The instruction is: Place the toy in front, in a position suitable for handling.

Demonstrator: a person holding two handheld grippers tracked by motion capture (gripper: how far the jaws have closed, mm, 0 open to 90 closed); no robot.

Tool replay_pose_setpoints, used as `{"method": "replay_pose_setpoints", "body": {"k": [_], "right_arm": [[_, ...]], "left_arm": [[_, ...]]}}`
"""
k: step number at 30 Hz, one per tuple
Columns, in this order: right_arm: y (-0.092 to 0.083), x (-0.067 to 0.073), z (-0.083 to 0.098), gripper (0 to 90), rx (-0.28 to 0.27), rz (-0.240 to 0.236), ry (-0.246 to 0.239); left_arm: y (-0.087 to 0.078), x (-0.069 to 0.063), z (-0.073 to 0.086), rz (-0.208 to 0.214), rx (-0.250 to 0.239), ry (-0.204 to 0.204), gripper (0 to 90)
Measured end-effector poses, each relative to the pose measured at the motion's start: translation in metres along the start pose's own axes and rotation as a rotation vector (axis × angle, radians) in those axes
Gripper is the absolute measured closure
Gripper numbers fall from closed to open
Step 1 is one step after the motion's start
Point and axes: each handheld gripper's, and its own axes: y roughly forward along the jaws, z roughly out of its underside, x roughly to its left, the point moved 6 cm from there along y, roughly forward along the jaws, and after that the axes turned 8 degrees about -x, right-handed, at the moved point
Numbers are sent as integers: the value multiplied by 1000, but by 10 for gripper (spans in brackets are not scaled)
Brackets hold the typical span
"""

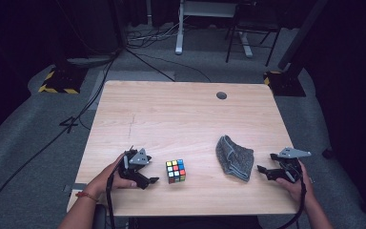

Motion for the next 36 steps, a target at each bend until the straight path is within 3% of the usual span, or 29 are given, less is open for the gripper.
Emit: {"method": "replay_pose_setpoints", "body": {"k": [13,16,18,19,21,28,31,32,34,36], "right_arm": [[-1,-1,1,165,3,-4,-3],[-4,-3,0,176,42,-9,-8],[-7,-3,-1,234,62,-18,-26],[-11,-1,-5,220,21,-22,-52],[-15,2,-12,228,-9,-43,-48],[-21,22,-46,305,-71,-75,-115],[-9,42,-67,351,-76,-127,-168],[-9,42,-67,351,-76,-127,-168],[7,57,-75,427,-43,-170,-208],[21,63,-75,455,6,-160,-243]], "left_arm": [[-1,-1,1,-20,-1,-14,134],[-2,-2,1,-33,-1,-22,134],[-3,-3,2,-41,2,-25,136],[-3,-3,2,-45,4,-30,136],[-3,-4,2,-45,5,-28,136],[-2,-8,2,-41,8,-25,136],[-1,-9,1,-36,9,-20,135],[-1,-9,1,-36,9,-20,135],[1,-11,-1,-37,12,-26,135],[2,-13,-3,-37,11,-27,135]]}}
